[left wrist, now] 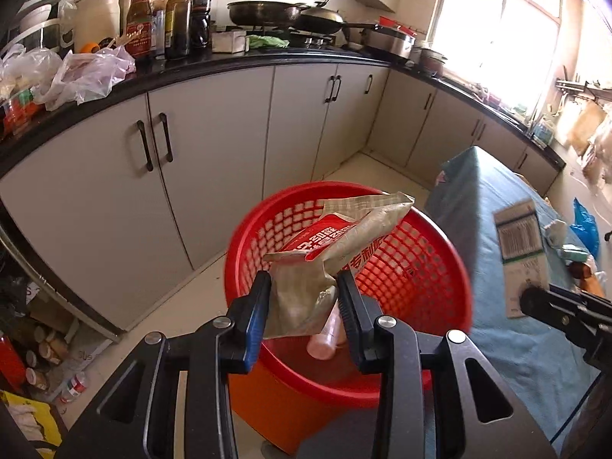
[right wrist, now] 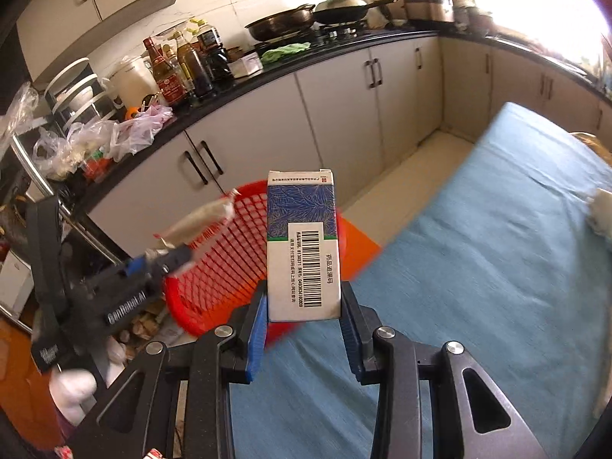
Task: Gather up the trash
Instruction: 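Drop the snack bag and blue medicine box into the red basket, then return both tools to the table toward the remaining boxes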
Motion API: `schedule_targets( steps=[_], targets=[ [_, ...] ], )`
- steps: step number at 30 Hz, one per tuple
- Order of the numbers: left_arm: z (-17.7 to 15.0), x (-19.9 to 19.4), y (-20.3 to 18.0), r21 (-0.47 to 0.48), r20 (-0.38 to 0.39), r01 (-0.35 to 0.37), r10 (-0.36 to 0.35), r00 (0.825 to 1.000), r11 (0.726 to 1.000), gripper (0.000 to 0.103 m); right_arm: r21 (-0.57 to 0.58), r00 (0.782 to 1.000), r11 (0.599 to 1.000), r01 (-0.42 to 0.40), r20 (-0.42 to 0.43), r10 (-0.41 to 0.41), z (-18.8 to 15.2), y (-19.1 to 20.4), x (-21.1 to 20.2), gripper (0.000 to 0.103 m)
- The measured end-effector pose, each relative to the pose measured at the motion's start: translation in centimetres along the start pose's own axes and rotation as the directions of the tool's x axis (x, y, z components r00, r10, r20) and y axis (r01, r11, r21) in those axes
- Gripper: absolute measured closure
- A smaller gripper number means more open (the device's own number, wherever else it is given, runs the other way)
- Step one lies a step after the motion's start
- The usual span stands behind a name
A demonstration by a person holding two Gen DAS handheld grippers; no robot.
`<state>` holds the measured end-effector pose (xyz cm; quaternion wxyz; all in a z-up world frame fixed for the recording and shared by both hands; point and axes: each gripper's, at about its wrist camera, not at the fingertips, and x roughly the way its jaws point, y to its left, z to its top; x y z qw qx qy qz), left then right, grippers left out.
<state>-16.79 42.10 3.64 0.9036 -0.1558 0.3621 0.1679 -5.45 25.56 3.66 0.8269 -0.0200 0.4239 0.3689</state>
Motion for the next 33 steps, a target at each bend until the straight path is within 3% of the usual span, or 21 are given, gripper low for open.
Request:
schedule_targets(
  steps=[2,5,11,23,33],
  targets=[
    [0.4,0.6,0.5,-0.014,-0.003,0.008,-0.008,1.000,1.000,0.067,0.008,1.000,1.000,-0.008,0.003,0.008,0.7,0.3,1.5,0.062],
    [0.5,0.9,0.8,-0.023,-0.002,0.019,-0.019,1.000,1.000,0.060,0.030,1.000,1.000,-0.005,-0.005,0.005,1.1,0.0,2.7,0.051],
    [-0.1,0.8,0.0,0.009,0.012,-0.003,0.003,1.000,1.000,0.047,0.032,0.999,0.999,0.043,-0.010,-0.043,0.2,-1.1,2.1,0.048],
    [-0.7,-2.4,-2.9,0.078,0.066,-0.044,0.039,0.997,0.996,0.036,0.150,0.995,0.984,0.092,0.021,-0.096,-3.6,-5.9,-3.5,0.043],
    [-1.7,-4.8,-7.9,0.170,0.078,-0.030,0.017,0.997,0.985,0.030,0.237,0.987,0.964,0.123,0.068,-0.142,-7.4,-10.7,-9.6,0.037]
  ],
)
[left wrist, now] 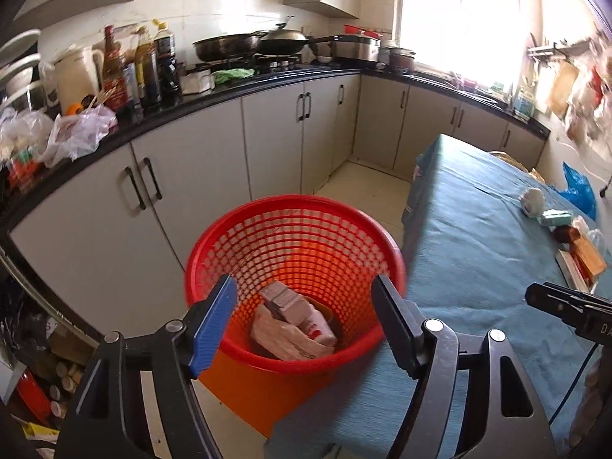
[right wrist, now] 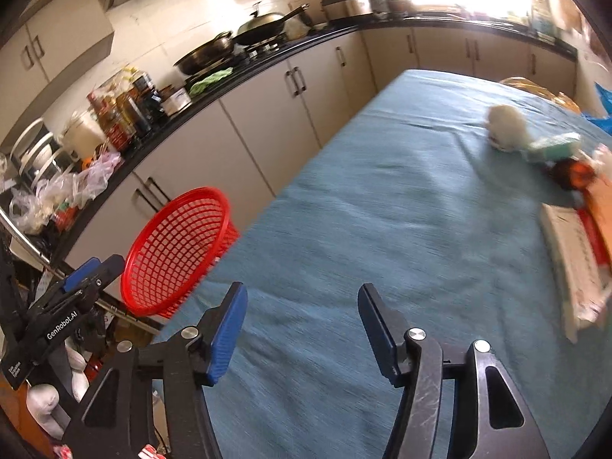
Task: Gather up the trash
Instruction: 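Return both tools to the table toward the remaining boxes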
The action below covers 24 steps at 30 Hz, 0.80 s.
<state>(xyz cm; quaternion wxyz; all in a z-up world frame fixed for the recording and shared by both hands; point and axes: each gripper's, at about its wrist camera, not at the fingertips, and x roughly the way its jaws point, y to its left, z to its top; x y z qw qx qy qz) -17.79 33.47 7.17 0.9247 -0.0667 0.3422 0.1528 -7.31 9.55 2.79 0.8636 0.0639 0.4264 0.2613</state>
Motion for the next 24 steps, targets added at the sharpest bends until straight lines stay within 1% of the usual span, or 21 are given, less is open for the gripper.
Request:
schedule_targets(
  steps=[2,5,9,12,15,19,22,24],
  targets=[
    [0.0,-0.3,-1.1,0.016,-0.001,0.009,-0.009,1.000,1.000,0.030,0.021,1.000,1.000,0.019,0.014,-0.019,-0.4,-1.7,-1.3,0.036],
    [0.0,-0.7,-3.3,0.042,-0.010,0.041,-0.041,0.999,0.998,0.029,0.066,0.998,0.997,0.049,0.034,-0.052,-1.3,-4.9,-3.6,0.035],
    [0.1,-0.8,-6.6,0.077,-0.035,0.111,-0.108,0.993,0.991,0.027,0.143,0.993,0.985,0.096,0.053,-0.104,-2.6,-9.4,-6.5,0.033],
    [0.0,-0.6,-9.0,0.096,-0.061,0.165,-0.160,0.985,0.982,0.027,0.192,0.988,0.973,0.129,0.061,-0.143,-3.7,-12.6,-8.6,0.032],
    [-0.1,0.0,-11.9,0.114,-0.100,0.231,-0.220,0.970,0.966,0.027,0.233,0.981,0.959,0.164,0.066,-0.184,-4.7,-15.5,-10.4,0.031],
    [-0.3,0.6,-16.2,0.140,-0.154,0.318,-0.297,0.942,0.938,0.027,0.287,0.972,0.938,0.194,0.070,-0.223,-5.2,-19.1,-12.0,0.030],
    [-0.5,1.0,-19.4,0.164,-0.196,0.383,-0.350,0.916,0.909,0.027,0.321,0.969,0.926,0.198,0.078,-0.235,-4.7,-20.9,-12.4,0.030],
    [-1.0,1.1,-21.4,0.183,-0.219,0.412,-0.371,0.902,0.893,0.027,0.327,0.965,0.924,0.199,0.099,-0.243,-3.5,-21.3,-12.6,0.030]
  ],
)
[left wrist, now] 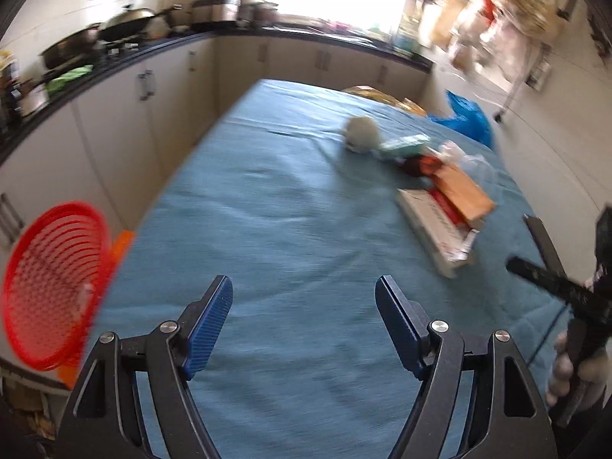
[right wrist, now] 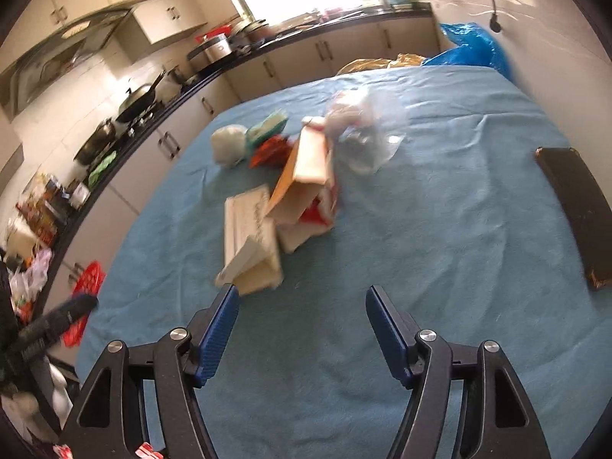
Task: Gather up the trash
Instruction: 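Return both tools to the table toward the remaining boxes, then grasp the orange box with the right tool while the left tool grasps the white medicine box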
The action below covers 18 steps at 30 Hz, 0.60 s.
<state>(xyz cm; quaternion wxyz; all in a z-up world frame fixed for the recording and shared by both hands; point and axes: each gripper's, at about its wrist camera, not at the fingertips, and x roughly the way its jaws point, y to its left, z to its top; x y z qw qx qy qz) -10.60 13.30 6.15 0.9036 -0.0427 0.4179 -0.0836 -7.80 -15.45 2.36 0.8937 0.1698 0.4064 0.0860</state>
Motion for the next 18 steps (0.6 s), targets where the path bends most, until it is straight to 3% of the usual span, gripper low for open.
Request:
schedule_targets(
  steps=[7,13,15,16,17,18],
  targets=[
    [-0.2,2.5,-4.0,0.038,-0.067,0.069,-0.066,0.996,0.997,0.027,-0.030,0.994,0.999,0.036,0.100,-0.033,5.1,0.8,2.1,0.030],
    [0.8,3.9,-5.3,0.039,-0.094,0.098,-0.094,0.991,0.994,0.027,-0.082,0.994,0.993,0.079,0.083,-0.073,6.5,1.7,5.8,0.030],
    [1.3,4.6,-5.7,0.039,-0.102,0.103,-0.098,0.990,0.994,0.027,-0.099,0.996,0.993,0.065,0.060,-0.060,6.5,1.6,6.8,0.038],
    [1.6,4.9,-5.9,0.038,-0.105,0.104,-0.100,0.989,0.994,0.027,-0.102,0.997,0.993,0.061,0.043,-0.057,6.3,1.5,7.2,0.060],
    [1.8,5.3,-6.1,0.037,-0.109,0.107,-0.103,0.989,0.994,0.027,-0.099,0.997,0.993,0.064,0.041,-0.061,6.2,1.2,7.2,0.073],
    [2.1,5.7,-6.4,0.036,-0.112,0.111,-0.106,0.988,0.993,0.027,-0.086,0.998,0.995,0.052,0.045,-0.049,6.1,0.8,7.0,0.073]
  ],
)
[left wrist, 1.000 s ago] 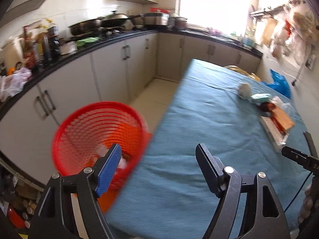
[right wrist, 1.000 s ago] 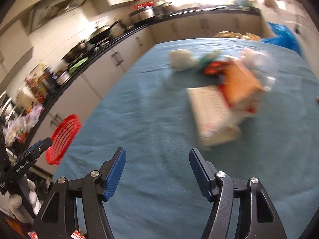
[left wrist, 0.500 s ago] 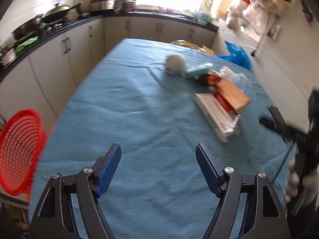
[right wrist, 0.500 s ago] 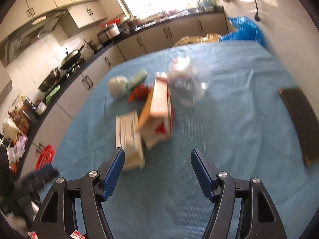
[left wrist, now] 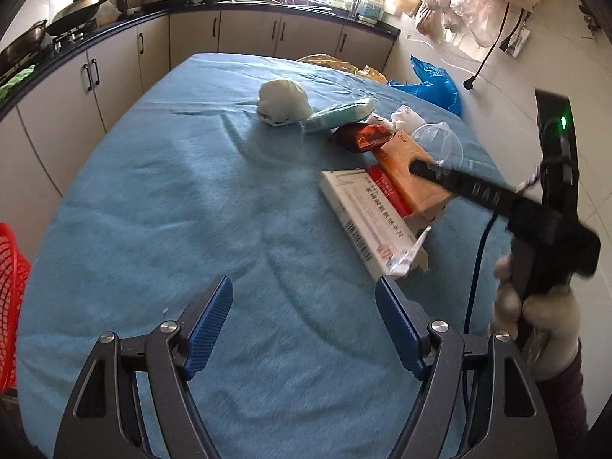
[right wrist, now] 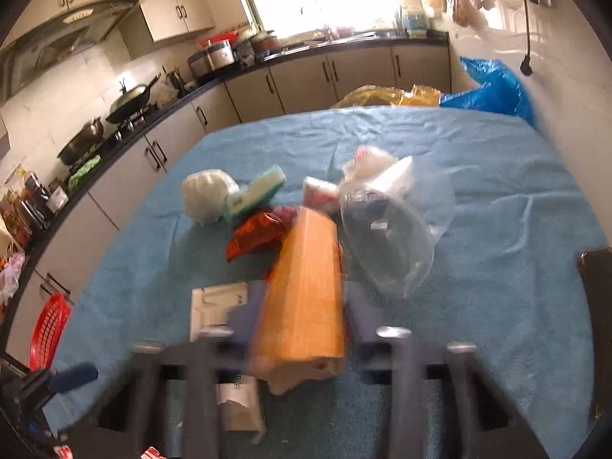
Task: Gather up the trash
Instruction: 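Grasp the orange box with the right tool while the left tool grasps the white medicine box, then lift the white medicine box and orange box toward the red basket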
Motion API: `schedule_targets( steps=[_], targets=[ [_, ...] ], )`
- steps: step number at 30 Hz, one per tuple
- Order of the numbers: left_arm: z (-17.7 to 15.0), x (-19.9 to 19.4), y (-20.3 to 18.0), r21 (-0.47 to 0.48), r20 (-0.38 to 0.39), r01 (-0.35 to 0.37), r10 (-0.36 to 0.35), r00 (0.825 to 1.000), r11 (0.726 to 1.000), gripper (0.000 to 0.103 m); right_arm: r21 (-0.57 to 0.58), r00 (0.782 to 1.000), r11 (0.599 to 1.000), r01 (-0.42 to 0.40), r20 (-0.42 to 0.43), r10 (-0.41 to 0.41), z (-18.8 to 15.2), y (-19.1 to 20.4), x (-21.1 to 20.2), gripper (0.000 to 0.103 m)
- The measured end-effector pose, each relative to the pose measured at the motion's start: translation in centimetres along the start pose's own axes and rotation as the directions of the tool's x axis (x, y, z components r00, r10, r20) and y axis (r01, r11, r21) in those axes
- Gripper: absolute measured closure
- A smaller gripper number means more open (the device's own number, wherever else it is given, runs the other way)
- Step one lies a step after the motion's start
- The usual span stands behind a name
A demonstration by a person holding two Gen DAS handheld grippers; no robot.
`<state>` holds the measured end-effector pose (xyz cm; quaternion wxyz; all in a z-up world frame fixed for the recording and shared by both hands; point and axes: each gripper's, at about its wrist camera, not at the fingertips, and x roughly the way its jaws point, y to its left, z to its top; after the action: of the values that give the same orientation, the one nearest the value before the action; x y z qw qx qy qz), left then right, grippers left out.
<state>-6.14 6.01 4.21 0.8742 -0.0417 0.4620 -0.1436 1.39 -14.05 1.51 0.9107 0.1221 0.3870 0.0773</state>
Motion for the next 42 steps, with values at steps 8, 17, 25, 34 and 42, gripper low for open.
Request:
schedule_targets(
  steps=[8,17,25,34,42],
  targets=[
    [2.7,4.3,-2.0,-0.029,-0.059,0.065,-0.066,0.996,0.997,0.027,0.140,0.997,0.988,-0.063,0.047,0.056,-0.1,-4.1,-1.9,0.076],
    [4.8,8.3,-5.0,-0.005,-0.074,0.012,-0.013,0.997,1.000,0.023,0.174,0.995,0.981,-0.086,0.066,0.076,-0.2,-5.2,-2.5,0.074],
    [3.9,8.2,-7.4,0.114,-0.055,-0.030,0.036,0.998,0.993,0.048,0.231,0.990,0.965,-0.123,0.101,0.102,-0.2,-6.9,-3.1,0.059],
    [1.8,2.6,-3.0,0.049,-0.013,0.017,-0.016,1.000,0.999,0.049,0.204,0.985,0.970,-0.131,0.138,0.104,0.2,-6.7,-3.7,0.052],
    [-0.6,-1.8,0.2,-0.002,0.075,-0.035,0.035,0.997,0.999,0.049,0.097,0.998,0.995,-0.002,0.059,-0.003,-0.5,-4.2,-1.6,0.062]
  ],
)
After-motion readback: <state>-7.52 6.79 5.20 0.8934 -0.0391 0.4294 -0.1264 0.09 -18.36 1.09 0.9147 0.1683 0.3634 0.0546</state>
